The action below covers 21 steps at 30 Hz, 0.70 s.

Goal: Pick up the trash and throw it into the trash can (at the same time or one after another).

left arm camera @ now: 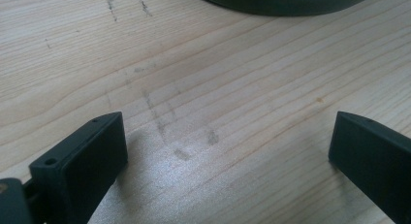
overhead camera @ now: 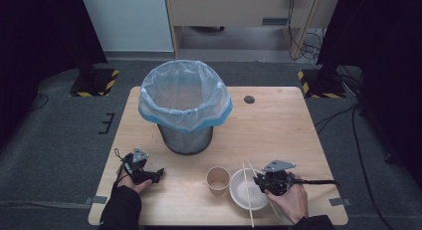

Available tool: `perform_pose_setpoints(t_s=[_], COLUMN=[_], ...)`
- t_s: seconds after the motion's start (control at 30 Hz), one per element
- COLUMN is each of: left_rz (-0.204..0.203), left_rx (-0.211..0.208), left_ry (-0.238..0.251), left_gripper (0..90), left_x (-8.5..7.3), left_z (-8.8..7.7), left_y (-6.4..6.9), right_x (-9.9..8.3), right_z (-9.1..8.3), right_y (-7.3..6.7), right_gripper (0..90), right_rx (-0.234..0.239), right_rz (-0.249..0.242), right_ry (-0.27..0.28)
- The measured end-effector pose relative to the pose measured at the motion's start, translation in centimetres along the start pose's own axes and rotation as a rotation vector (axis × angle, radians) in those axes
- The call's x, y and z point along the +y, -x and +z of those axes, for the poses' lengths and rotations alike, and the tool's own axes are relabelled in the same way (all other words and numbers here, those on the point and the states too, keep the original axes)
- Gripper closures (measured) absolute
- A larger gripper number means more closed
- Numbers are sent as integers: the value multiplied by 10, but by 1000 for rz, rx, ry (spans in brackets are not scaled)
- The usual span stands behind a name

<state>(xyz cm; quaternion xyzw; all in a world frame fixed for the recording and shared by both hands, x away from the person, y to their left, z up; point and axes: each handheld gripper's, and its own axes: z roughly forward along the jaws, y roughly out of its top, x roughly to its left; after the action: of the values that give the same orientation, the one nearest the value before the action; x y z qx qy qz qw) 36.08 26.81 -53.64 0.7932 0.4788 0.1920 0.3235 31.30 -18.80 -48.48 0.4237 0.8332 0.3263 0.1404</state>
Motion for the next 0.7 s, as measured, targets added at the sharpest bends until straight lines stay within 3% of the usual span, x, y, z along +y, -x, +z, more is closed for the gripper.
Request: perform_pose_setpoints(t_s=[0.23, 0.47, 0.7], left_rz=[0, 0, 0], left_rx=[0, 0, 0], left_ry=[0, 0, 0], left_gripper=[0, 0, 0], left_x=[0, 0, 0], left_z=[0, 0, 0], left_y=[0, 0, 0], right_x=[0, 0, 4], right_z=[0, -2, -9], right_y=[1, 3, 8], right_gripper=[851, 855, 855], right_rx=[-11, -16, -10], right_rz=[6, 28, 48], right_ry=[-8, -11, 40])
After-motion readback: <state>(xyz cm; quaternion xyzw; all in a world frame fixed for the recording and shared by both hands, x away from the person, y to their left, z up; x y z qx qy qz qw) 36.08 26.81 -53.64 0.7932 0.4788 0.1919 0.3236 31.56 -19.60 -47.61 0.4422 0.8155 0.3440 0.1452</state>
